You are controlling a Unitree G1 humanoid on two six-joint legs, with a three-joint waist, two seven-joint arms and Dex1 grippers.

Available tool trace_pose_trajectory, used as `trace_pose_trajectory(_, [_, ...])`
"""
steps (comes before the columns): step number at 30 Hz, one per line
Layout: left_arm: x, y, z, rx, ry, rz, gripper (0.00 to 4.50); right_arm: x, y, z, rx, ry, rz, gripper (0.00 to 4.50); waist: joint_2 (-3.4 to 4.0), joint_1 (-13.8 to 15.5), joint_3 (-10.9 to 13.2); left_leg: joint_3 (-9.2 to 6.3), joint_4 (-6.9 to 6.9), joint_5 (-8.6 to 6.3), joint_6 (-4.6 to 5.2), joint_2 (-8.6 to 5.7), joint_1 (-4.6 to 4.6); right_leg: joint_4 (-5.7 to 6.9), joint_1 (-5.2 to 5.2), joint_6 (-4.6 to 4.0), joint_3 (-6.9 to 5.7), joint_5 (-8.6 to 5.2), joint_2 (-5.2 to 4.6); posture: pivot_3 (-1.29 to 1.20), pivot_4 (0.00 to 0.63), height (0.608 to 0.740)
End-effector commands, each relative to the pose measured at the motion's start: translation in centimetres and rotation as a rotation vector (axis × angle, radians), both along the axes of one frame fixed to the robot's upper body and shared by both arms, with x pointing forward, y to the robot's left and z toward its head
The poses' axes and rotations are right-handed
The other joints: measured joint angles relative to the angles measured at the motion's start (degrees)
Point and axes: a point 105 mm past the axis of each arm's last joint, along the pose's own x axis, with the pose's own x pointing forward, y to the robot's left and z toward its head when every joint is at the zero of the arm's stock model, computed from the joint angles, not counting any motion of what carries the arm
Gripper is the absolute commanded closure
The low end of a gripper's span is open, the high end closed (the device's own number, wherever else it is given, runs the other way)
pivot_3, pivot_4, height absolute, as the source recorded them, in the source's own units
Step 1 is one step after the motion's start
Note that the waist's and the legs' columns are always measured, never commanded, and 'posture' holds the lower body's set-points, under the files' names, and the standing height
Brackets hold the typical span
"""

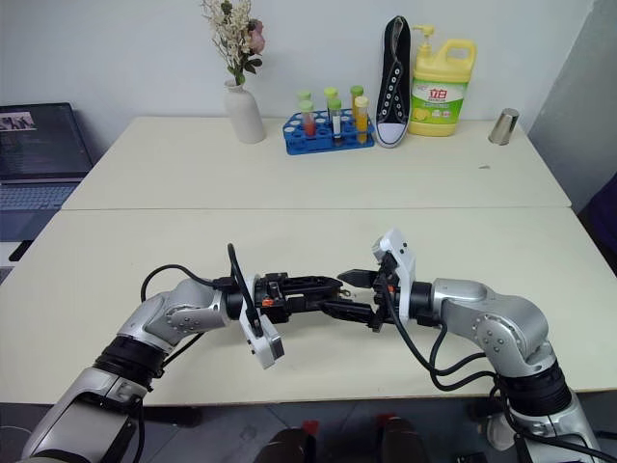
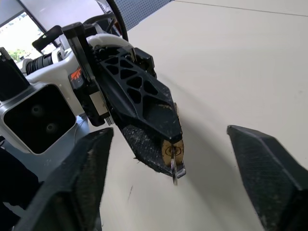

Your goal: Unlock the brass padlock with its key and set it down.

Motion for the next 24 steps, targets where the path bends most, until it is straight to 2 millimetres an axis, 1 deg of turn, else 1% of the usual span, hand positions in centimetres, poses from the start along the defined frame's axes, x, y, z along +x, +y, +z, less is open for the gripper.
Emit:
trace_pose_trajectory(1, [-0.4, -0.3, 1.1, -0.049, -0.016, -0.02, 3.53, 0.0, 0.4, 1.1, 0.023, -0.053, 0.019, 2.03, 0.0, 0.0, 0.0, 0.0, 0.0, 0.0, 0.0, 0.0, 0.0, 0.0, 0.0, 0.0, 0.0, 0.0, 0.0, 0.0, 0.15, 0.74])
trace_pose_trajectory(7, [-0.3, -0.1, 1.0, -0.044, -0.015, -0.016, 3.53, 0.1, 0.5, 1.4, 0.038, -0.052, 0.03, 4.21, 0.0, 0.0, 0.0, 0.0, 0.0, 0.0, 0.0, 0.0, 0.0, 0.0, 0.0, 0.0, 0.0, 0.0, 0.0, 0.0, 0.15, 0.74])
trace_pose_trajectory(8, [-0.3, -0.1, 1.0, -0.044, -0.014, -0.016, 3.53, 0.1, 0.5, 1.4, 0.042, -0.05, 0.032, 4.35, 0.0, 0.0, 0.0, 0.0, 0.0, 0.0, 0.0, 0.0, 0.0, 0.0, 0.0, 0.0, 0.01, 0.0, 0.0, 0.0, 0.15, 0.74])
trace_pose_trajectory(18, [-0.8, 0.0, 0.5, -0.033, 0.014, -0.031, 3.53, -0.1, 0.7, 1.5, 0.043, -0.06, 0.056, 4.35, 0.0, 0.0, 0.0, -0.01, 0.0, 0.0, 0.0, 0.0, 0.0, 0.0, 0.0, 0.0, 0.0, 0.0, 0.0, 0.0, 0.15, 0.74])
trace_pose_trajectory(21, [-0.9, 0.1, 0.0, -0.032, 0.079, -0.03, 3.53, -0.2, 0.7, 1.4, 0.038, -0.062, 0.059, 4.35, 0.01, 0.0, 0.0, 0.0, 0.0, 0.0, 0.0, 0.0, 0.0, 0.0, 0.0, 0.0, 0.0, 0.0, 0.0, 0.0, 0.15, 0.74])
trace_pose_trajectory(23, [-0.9, 0.2, 0.1, -0.04, 0.099, -0.027, 2.79, -0.2, 0.7, 1.3, 0.037, -0.061, 0.059, 4.35, 0.01, 0.0, 0.0, -0.01, 0.0, 0.0, 0.0, 0.01, 0.0, 0.0, 0.0, 0.0, 0.0, 0.0, 0.0, 0.0, 0.15, 0.74])
trace_pose_trajectory(24, [-0.9, 0.2, 0.3, -0.047, 0.111, -0.021, 2.55, -0.2, 0.7, 1.3, 0.035, -0.062, 0.06, 4.35, 0.01, 0.0, 0.0, 0.0, 0.0, 0.0, 0.0, 0.02, 0.0, 0.0, 0.0, 0.0, 0.01, 0.0, 0.0, 0.0, 0.15, 0.74])
